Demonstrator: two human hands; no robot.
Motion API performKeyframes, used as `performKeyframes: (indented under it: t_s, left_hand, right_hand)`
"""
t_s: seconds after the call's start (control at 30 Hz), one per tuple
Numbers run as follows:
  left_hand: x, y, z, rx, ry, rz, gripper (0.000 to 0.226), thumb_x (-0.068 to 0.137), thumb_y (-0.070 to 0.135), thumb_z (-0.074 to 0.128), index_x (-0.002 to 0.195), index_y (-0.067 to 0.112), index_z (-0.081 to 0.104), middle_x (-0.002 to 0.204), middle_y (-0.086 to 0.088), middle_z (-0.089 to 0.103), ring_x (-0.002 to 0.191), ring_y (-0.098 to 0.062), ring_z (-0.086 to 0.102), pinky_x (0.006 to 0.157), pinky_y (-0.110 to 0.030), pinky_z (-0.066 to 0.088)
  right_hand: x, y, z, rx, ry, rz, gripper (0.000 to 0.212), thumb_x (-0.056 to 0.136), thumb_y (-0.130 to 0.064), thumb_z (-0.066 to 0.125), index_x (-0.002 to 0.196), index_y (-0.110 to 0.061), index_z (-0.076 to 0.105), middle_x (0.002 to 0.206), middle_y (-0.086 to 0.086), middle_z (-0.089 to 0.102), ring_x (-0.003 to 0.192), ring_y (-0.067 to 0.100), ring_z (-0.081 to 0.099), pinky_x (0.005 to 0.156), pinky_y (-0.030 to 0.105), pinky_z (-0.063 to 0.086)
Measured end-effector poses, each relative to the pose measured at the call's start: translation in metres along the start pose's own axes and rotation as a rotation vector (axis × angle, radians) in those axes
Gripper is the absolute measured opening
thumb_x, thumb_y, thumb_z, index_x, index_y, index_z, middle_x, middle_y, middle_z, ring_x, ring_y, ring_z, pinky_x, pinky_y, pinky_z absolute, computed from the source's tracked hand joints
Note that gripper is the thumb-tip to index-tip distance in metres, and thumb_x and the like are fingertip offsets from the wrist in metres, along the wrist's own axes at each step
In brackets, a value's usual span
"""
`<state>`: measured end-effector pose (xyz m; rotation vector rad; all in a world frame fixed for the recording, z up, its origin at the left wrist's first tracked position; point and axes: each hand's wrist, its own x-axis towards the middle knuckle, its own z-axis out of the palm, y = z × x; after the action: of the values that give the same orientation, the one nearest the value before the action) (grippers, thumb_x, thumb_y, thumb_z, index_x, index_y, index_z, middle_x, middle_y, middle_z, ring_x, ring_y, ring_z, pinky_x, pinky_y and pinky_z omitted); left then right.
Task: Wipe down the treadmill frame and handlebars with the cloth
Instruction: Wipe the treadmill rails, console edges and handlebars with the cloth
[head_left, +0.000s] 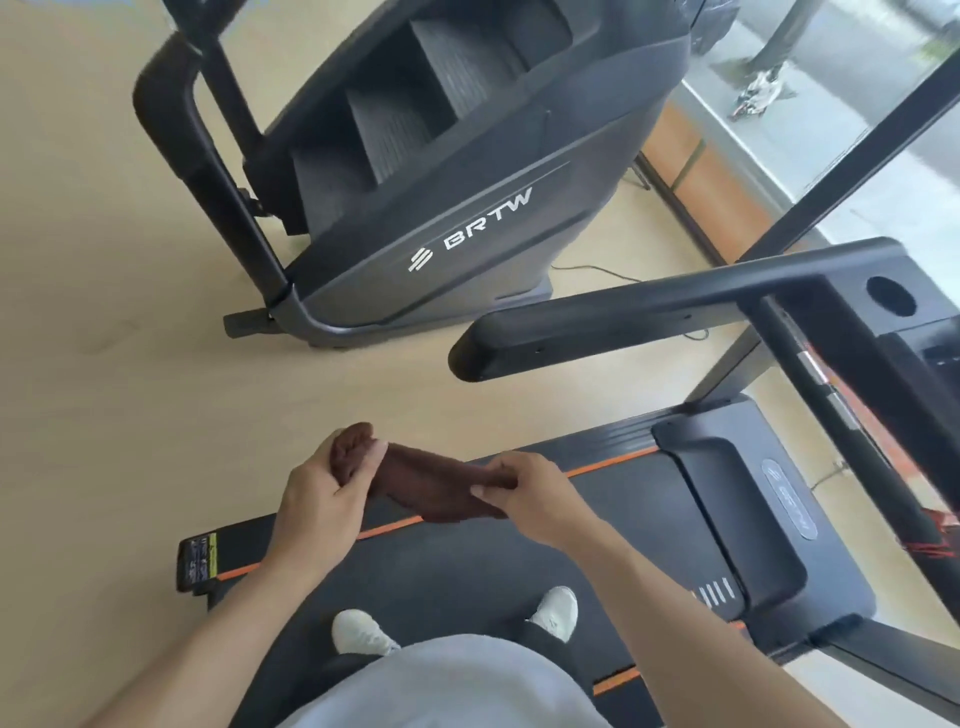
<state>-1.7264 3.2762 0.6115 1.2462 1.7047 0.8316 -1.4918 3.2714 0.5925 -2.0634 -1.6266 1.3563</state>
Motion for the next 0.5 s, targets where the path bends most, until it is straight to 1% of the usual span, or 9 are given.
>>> performKeyframes:
  t_s: [0.07,0.1,0.17,0.2,0.27,0.3,0.37,0.43,0.5]
  left_hand:
    - [0.013,-0.008,-0.022,-0.002,0.042,-0.037,0.019,0.096,0.035,0.065,0.107,0.02,0.063,0.09,0.009,0.066,0.095,-0.017,0.06,0.082,-0.026,0.042]
    - [0.019,-0.011,-0.032,0.004,0.061,-0.057,0.022,0.096,0.038,0.064,0.103,0.017,0.061,0.086,0.008,0.065,0.093,-0.022,0.059,0.08,-0.031,0.041]
    - [0.03,-0.016,-0.046,0.024,0.106,-0.074,0.028,0.095,0.043,0.063,0.096,0.015,0.058,0.08,0.007,0.064,0.087,-0.028,0.059,0.077,-0.035,0.042]
    - [0.034,-0.017,-0.051,0.048,0.122,-0.069,0.031,0.095,0.046,0.062,0.091,0.015,0.057,0.077,0.004,0.064,0.084,-0.031,0.059,0.075,-0.037,0.044]
    - [0.043,-0.019,-0.056,0.081,0.106,-0.067,0.035,0.095,0.05,0.059,0.083,0.017,0.052,0.073,0.0,0.062,0.08,-0.033,0.057,0.072,-0.039,0.045]
    - [0.048,-0.018,-0.056,0.087,0.069,-0.072,0.035,0.095,0.051,0.059,0.083,0.02,0.051,0.074,0.0,0.063,0.08,-0.033,0.057,0.072,-0.04,0.046]
    - [0.058,-0.015,-0.051,0.091,-0.07,-0.086,0.029,0.093,0.049,0.062,0.088,0.023,0.05,0.081,0.001,0.065,0.083,-0.031,0.06,0.076,-0.041,0.049]
    - [0.069,-0.01,-0.044,0.113,-0.243,-0.08,0.025,0.09,0.034,0.07,0.095,0.024,0.048,0.088,-0.001,0.066,0.085,-0.026,0.062,0.078,-0.04,0.049]
    - [0.082,-0.003,-0.037,0.151,-0.349,-0.053,0.027,0.088,0.018,0.07,0.097,0.022,0.044,0.09,-0.002,0.065,0.084,-0.025,0.061,0.078,-0.039,0.048]
  right_hand:
    - [0.004,-0.026,0.016,0.154,0.119,0.037,0.013,0.092,-0.036,0.073,0.081,-0.03,0.069,0.074,-0.011,0.071,0.069,0.009,0.065,0.06,0.025,0.048]
    - [0.006,-0.038,0.022,0.244,0.158,0.055,0.014,0.092,-0.036,0.073,0.08,-0.029,0.071,0.075,-0.011,0.073,0.072,0.012,0.069,0.065,0.029,0.054]
    - [0.01,-0.063,0.032,0.414,0.188,0.095,0.014,0.092,-0.034,0.073,0.079,-0.029,0.073,0.076,-0.011,0.075,0.079,0.017,0.072,0.074,0.036,0.061]
    - [0.012,-0.074,0.036,0.482,0.188,0.107,0.014,0.093,-0.033,0.072,0.079,-0.03,0.074,0.076,-0.011,0.075,0.082,0.017,0.071,0.078,0.039,0.061]
    - [0.015,-0.095,0.044,0.603,0.187,0.117,0.014,0.093,-0.03,0.072,0.081,-0.03,0.077,0.078,-0.007,0.075,0.087,0.02,0.072,0.085,0.05,0.061]
    - [0.016,-0.104,0.046,0.663,0.186,0.122,0.013,0.094,-0.029,0.072,0.083,-0.029,0.078,0.081,-0.003,0.076,0.09,0.022,0.072,0.087,0.055,0.06]
    - [0.018,-0.119,0.046,0.787,0.188,0.141,0.012,0.095,-0.026,0.071,0.087,-0.024,0.08,0.09,0.006,0.078,0.096,0.03,0.074,0.088,0.059,0.059]
    - [0.021,-0.128,0.038,0.871,0.194,0.143,0.011,0.096,-0.023,0.07,0.092,-0.019,0.08,0.095,0.013,0.078,0.101,0.036,0.073,0.089,0.059,0.059]
    - [0.025,-0.131,0.023,0.897,0.239,0.126,0.012,0.096,-0.022,0.069,0.094,-0.018,0.081,0.095,0.013,0.078,0.1,0.035,0.073,0.088,0.056,0.058]
